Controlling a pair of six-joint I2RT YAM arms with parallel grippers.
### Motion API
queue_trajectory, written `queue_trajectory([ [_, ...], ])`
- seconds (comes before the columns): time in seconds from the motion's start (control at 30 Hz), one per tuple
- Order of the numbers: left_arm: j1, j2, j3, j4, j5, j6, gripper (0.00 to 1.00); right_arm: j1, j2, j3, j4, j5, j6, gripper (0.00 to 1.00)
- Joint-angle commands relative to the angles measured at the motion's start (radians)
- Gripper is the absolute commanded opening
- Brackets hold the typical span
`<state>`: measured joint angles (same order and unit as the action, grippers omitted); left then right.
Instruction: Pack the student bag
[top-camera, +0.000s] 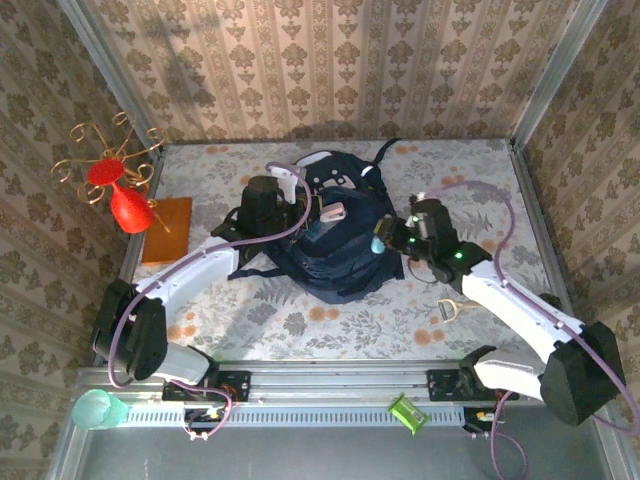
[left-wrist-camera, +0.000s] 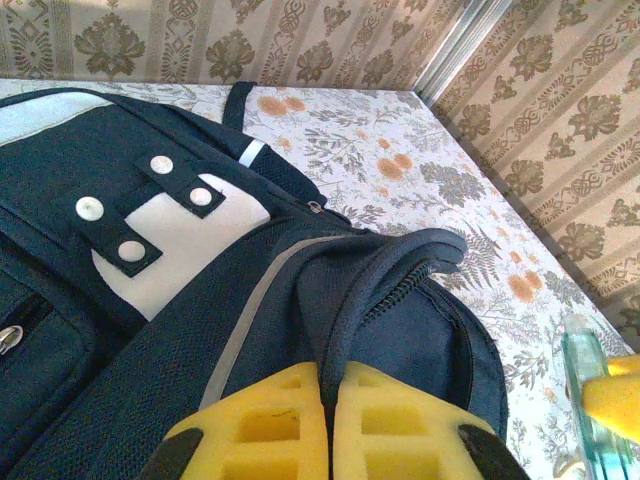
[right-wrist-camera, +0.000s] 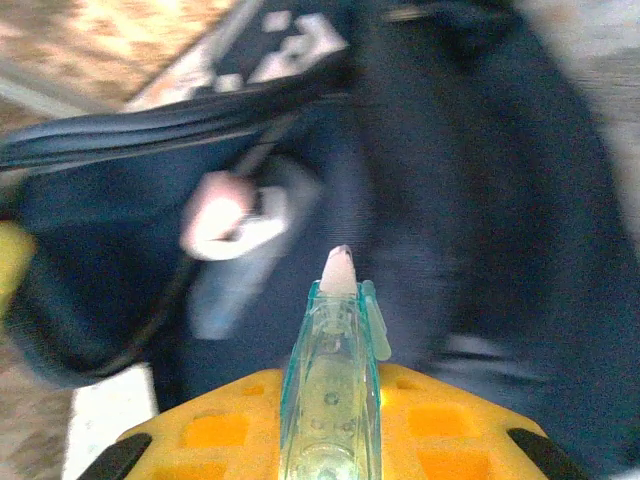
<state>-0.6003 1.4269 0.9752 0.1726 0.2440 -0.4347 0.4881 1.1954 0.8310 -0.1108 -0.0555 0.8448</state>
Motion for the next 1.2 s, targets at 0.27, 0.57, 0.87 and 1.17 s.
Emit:
queue_trajectory([
  [0.27, -0.009, -0.032, 0.036, 0.061, -0.022, -0.014, 0.00, 0.118, 0.414, 0.218, 0.249, 0.220, 0.183, 0.26],
  [0.57, -0.009, -0.031, 0.032, 0.060, -0.026, -0.007, 0.00, 0.116, 0.426, 0.236, 0.216, 0.302, 0.074, 0.52],
  [0.87, 0.008, -0.037, 0.009, 0.073, -0.020, -0.007, 0.00, 0.101, 0.246, 0.194, 0.097, 0.088, -0.067, 0.56],
  [1.17, -0.044, -0.052, -0.113, 0.142, -0.013, -0.039, 0.18, 0.021, 0.049, 0.018, -0.127, 0.182, -0.096, 0.58],
])
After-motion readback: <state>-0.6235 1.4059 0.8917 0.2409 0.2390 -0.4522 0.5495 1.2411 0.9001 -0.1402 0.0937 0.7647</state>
